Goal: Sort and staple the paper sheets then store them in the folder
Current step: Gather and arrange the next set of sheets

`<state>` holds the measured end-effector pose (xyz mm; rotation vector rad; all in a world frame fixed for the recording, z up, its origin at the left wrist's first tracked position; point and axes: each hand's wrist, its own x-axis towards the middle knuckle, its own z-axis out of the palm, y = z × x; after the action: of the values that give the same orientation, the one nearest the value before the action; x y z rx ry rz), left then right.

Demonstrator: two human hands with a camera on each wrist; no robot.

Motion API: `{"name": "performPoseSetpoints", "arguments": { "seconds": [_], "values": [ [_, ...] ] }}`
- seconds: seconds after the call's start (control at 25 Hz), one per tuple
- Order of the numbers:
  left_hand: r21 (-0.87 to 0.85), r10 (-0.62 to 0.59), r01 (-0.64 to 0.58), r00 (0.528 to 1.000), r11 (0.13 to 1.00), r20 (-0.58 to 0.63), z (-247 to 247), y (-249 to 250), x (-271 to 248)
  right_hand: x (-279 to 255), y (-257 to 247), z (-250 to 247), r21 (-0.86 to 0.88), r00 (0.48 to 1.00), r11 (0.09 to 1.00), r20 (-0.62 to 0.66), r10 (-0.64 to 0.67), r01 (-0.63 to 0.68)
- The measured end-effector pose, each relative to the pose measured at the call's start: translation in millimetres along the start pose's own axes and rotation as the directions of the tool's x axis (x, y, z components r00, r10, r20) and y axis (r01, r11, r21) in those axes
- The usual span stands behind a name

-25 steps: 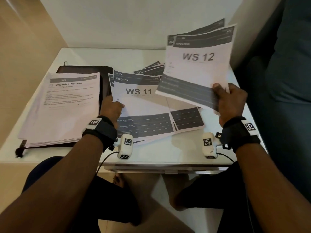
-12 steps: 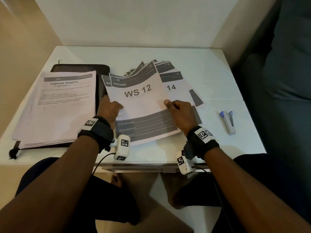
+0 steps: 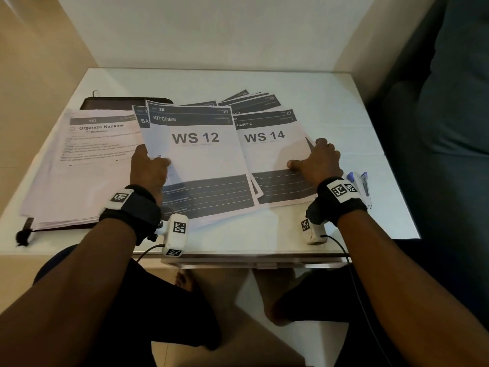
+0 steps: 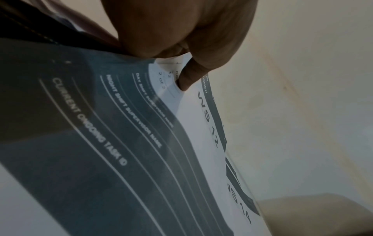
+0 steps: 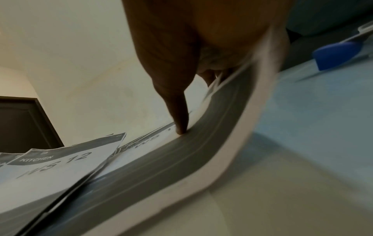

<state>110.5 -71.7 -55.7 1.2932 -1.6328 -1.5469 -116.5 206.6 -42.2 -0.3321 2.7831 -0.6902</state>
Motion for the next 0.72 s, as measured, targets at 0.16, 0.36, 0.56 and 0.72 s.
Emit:
{"name": "performPoseSetpoints", "arguments": {
  "seconds": [0.16, 0.36, 0.56, 0.72],
  "values": [
    [-0.024, -0.009, 0.008, 1.000, 1.000, -0.014, 2.4, -3.1, 0.7, 4.3, 11.9, -13.0, 0.173, 0.990, 0.978, -0.104, -0.096, 0.113],
    [-0.022, -0.021, 0.022, 1.000, 1.000, 0.016, 10.4, -6.6, -1.5, 3.0, 14.3, -45.8, 0.375, 0.925, 0.904, -0.377, -0.053, 0.205],
    [0.060, -0.066, 0.064, 0.998, 0.996, 0.025, 17.3, -12.5, 2.4, 1.7, 13.3, -54.8, 0.690, 0.908, 0.694, -0.399, 0.129, 0.204],
    [-0.036, -0.084, 0.084, 0.996, 0.996, 0.027, 26.3, 0.1, -7.4, -13.3, -0.6, -31.7, 0.735, 0.949, 0.652, -0.305, 0.076, 0.184]
  ]
}}
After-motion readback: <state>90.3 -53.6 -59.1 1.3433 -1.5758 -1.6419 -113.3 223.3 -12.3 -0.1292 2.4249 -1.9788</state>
